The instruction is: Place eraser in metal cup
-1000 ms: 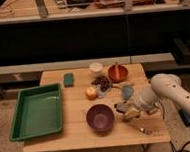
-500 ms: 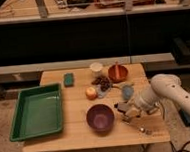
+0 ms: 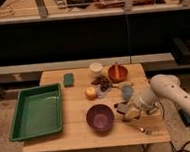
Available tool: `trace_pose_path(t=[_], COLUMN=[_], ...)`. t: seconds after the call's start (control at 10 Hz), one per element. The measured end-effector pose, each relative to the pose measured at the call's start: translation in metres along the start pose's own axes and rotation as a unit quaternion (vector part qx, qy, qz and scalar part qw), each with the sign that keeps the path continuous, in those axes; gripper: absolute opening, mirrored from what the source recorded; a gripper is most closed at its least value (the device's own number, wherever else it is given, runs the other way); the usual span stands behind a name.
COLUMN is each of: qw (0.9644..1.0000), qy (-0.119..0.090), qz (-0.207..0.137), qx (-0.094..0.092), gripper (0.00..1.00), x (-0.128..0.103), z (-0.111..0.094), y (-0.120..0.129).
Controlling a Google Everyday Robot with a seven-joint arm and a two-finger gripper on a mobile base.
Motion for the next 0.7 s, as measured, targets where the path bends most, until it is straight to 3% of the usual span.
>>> trace_pose_path(t=[0.7], qw=[0.9999], qy=[-0.009], qz=[-0.011], qx=[0.002], gripper=[0.8], x=[0.0074], z=[-0.0004], y=[-0.0015])
